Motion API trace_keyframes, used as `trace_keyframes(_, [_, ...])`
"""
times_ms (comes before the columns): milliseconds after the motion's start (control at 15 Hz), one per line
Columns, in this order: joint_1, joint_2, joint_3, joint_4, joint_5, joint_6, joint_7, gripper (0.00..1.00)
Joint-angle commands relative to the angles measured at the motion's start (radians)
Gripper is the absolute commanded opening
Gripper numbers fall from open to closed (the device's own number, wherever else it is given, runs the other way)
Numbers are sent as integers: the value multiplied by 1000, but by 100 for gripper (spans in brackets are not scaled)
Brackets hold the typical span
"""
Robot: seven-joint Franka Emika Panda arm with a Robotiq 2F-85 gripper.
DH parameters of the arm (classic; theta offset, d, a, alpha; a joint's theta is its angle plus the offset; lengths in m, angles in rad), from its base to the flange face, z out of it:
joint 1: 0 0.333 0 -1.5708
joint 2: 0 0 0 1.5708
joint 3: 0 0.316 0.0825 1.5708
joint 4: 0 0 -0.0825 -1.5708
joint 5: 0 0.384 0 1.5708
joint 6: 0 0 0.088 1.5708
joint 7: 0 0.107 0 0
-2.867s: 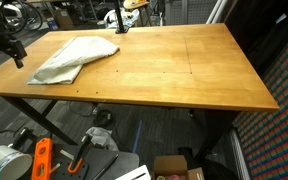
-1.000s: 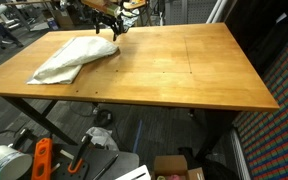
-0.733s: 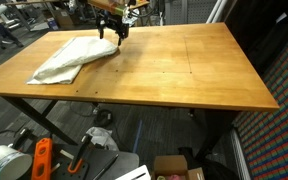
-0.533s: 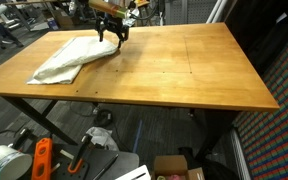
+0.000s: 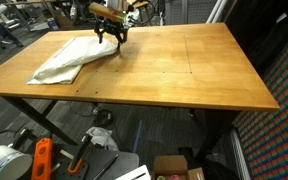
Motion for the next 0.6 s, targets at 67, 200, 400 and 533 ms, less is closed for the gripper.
trace_keyframes(67, [-12,43,14,50,21,60,13,100])
trace_keyframes(200, [-14,54,17,55,23,81,15,100])
trace_keyframes(400, [-14,65,20,59,20,95,17,100])
trace_keyframes(533, [-13,66,20,60,18,96,20,94])
